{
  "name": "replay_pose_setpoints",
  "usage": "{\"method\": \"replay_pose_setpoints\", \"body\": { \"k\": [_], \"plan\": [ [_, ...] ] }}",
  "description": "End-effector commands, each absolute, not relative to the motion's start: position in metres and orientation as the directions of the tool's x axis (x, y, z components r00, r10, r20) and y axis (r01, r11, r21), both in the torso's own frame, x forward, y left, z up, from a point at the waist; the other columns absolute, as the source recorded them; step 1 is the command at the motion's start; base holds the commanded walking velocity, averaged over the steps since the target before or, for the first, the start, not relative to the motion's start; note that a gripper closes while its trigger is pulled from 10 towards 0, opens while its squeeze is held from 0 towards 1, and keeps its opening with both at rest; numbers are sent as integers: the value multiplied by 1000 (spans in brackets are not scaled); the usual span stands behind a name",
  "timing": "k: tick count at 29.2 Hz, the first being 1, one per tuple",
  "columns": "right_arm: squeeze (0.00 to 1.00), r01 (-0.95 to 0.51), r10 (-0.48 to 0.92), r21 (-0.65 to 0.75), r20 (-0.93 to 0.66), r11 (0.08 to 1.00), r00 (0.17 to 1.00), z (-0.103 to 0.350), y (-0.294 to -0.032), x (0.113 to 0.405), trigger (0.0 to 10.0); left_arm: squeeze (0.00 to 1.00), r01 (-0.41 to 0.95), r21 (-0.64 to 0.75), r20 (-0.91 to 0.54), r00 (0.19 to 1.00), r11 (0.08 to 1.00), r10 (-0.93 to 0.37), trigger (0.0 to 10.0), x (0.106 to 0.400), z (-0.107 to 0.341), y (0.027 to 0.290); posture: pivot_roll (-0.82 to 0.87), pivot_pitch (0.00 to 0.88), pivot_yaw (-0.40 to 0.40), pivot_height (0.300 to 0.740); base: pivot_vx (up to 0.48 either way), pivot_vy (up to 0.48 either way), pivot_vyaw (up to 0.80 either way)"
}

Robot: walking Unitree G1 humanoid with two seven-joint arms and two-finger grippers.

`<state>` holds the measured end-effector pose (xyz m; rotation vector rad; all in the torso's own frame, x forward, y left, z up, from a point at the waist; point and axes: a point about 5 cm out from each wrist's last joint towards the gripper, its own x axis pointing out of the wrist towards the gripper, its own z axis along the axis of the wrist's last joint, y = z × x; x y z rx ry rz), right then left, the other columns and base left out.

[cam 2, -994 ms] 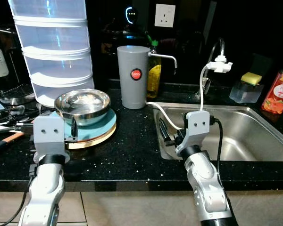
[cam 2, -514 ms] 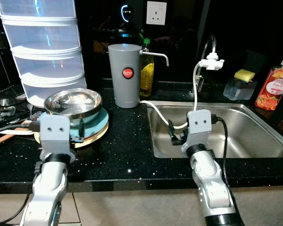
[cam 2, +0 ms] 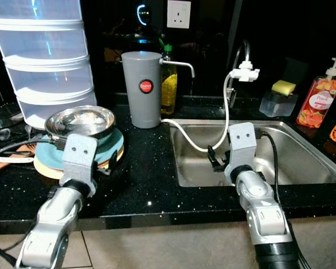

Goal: Kitchen organization

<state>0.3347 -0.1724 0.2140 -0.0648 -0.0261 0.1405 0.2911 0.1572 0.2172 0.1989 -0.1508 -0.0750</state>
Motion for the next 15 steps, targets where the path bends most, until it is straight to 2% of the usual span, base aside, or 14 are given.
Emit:
{"method": "replay_pose_setpoints", "body": {
  "k": [1,4,7,14,15],
  "plan": [
    [0,-142,143,-54,6,988,990,213,-173,333,10000,0,87,194,156,981,977,-119,10000,289,221,153,120,42,-72,740,0,0,0],
    [0,-125,124,99,15,987,992,217,-170,334,10000,0,124,276,185,966,953,-180,10000,287,228,152,123,38,-69,740,0,0,0],
    [0,-93,95,185,2,978,996,217,-170,335,10000,0,150,306,170,963,940,-209,10000,286,226,148,123,38,-69,740,0,0,0],
    [0,-51,51,202,7,978,999,218,-172,335,10000,0,137,285,150,971,949,-185,10000,284,224,143,129,33,-71,740,0,0,0],
    [0,-13,6,183,41,983,999,220,-175,335,10000,0,77,217,156,981,973,-113,10000,286,223,146,127,29,-67,740,0,0,0]
  ]
}}
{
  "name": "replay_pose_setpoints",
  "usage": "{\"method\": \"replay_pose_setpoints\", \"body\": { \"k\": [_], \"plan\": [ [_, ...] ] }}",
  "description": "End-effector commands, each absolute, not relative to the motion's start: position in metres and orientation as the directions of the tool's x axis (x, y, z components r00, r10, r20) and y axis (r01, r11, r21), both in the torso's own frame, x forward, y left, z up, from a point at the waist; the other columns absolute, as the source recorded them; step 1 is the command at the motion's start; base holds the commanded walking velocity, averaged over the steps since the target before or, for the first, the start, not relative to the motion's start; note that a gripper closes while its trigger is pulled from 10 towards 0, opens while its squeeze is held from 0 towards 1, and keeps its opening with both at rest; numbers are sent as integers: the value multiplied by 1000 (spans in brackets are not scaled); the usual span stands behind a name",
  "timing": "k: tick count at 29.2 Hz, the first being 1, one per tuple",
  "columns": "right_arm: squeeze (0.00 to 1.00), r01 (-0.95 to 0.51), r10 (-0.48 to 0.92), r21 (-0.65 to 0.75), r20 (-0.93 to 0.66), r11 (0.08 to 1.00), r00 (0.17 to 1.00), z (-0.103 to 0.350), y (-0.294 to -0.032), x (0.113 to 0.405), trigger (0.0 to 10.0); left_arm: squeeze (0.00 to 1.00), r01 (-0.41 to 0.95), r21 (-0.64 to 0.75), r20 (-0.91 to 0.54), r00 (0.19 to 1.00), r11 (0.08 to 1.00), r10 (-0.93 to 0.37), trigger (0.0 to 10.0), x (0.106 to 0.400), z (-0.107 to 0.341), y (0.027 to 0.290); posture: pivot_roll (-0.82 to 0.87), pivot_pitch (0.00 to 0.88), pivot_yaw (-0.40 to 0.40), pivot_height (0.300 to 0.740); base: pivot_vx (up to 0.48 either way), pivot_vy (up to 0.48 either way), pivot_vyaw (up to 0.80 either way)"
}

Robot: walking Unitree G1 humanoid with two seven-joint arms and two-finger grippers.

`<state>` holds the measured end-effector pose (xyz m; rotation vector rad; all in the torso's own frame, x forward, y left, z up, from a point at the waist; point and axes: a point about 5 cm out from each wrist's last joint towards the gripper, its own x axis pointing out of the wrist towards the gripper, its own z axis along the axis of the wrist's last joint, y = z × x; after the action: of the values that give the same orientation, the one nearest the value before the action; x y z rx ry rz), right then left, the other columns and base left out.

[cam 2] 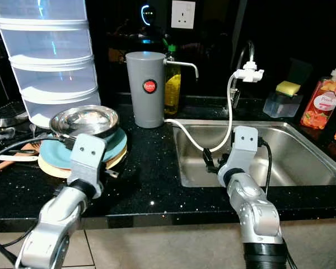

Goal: Kitchen organization

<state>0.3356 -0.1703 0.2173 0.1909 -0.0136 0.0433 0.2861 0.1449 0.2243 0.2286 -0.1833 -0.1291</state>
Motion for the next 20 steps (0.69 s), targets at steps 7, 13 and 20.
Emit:
{"method": "replay_pose_setpoints", "body": {
  "k": [7,13,20],
  "plan": [
    [0,8,-15,195,35,981,999,219,-175,335,10000,0,91,231,182,974,969,-135,10000,284,225,144,125,23,-69,740,0,0,0],
    [0,34,-42,193,41,981,998,218,-178,336,10000,0,-9,371,208,975,929,-73,10000,291,233,163,126,24,-71,740,0,0,0],
    [0,24,-34,151,58,988,998,219,-175,338,10000,0,-285,263,302,932,922,202,10000,295,256,199,136,23,-78,740,0,0,0]
  ]
}}
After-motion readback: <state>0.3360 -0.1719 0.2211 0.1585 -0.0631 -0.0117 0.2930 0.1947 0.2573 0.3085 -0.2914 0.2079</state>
